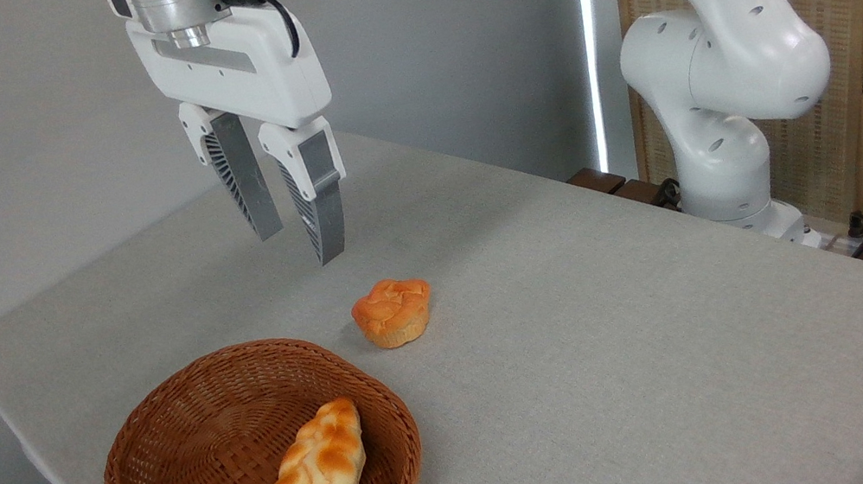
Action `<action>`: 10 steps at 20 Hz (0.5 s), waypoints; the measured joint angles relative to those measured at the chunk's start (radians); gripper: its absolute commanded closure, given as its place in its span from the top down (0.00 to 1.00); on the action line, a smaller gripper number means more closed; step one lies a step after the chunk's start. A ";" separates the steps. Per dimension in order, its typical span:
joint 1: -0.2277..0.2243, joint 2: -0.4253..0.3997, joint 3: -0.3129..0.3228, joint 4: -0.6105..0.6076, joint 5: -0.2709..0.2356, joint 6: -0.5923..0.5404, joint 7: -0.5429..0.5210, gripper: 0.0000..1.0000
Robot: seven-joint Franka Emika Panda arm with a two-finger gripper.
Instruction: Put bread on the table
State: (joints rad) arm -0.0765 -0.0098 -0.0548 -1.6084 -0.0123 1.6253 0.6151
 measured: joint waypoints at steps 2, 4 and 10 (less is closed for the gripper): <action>0.000 0.000 0.001 0.000 0.000 0.000 0.000 1.00; 0.000 0.000 0.002 0.000 0.000 0.000 0.000 1.00; 0.000 0.000 0.002 0.000 0.000 0.005 0.000 1.00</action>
State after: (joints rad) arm -0.0764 -0.0098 -0.0523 -1.6084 -0.0123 1.6307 0.6151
